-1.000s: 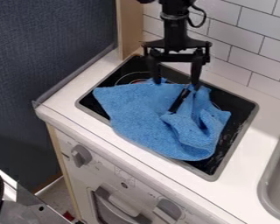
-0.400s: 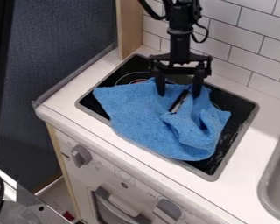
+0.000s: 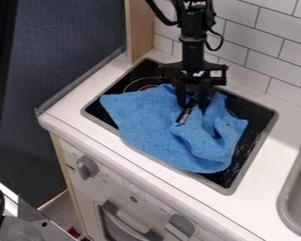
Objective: Unfold the cloth
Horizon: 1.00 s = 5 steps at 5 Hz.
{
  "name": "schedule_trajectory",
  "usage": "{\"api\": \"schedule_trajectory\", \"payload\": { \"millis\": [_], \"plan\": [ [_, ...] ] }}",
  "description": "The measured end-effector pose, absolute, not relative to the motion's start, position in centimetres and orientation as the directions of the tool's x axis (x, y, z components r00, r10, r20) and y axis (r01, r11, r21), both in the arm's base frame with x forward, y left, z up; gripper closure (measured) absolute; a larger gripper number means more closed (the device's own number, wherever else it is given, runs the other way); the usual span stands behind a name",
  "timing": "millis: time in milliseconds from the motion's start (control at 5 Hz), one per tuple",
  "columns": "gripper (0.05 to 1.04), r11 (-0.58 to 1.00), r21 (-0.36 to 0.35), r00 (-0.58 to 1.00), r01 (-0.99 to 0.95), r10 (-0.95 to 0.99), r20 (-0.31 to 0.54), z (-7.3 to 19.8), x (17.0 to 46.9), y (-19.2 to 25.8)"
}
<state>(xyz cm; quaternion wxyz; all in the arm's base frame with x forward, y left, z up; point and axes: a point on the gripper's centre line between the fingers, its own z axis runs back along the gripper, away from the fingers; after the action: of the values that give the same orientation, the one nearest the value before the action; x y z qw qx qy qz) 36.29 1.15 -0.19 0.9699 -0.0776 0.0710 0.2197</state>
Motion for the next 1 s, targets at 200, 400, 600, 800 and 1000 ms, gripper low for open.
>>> {"api": "schedule_trajectory", "payload": {
  "millis": [200,400,600,800,1000],
  "plan": [
    [0.936,0.898,-0.112,0.901,-0.426,0.41,-0.143,0.6,36.3,1.2],
    [1.026,0.906,-0.079,0.906,-0.416,0.406,-0.118,1.7,36.4,1.5],
    [1.031,0.909,-0.064,0.911,-0.412,0.409,-0.058,3.5,36.4,2.1],
    [1.031,0.885,-0.063,0.886,-0.461,0.463,0.032,5.5,34.6,2.8],
    [1.031,0.853,-0.079,0.848,-0.516,0.522,0.089,6.4,32.5,3.7]
  ]
}}
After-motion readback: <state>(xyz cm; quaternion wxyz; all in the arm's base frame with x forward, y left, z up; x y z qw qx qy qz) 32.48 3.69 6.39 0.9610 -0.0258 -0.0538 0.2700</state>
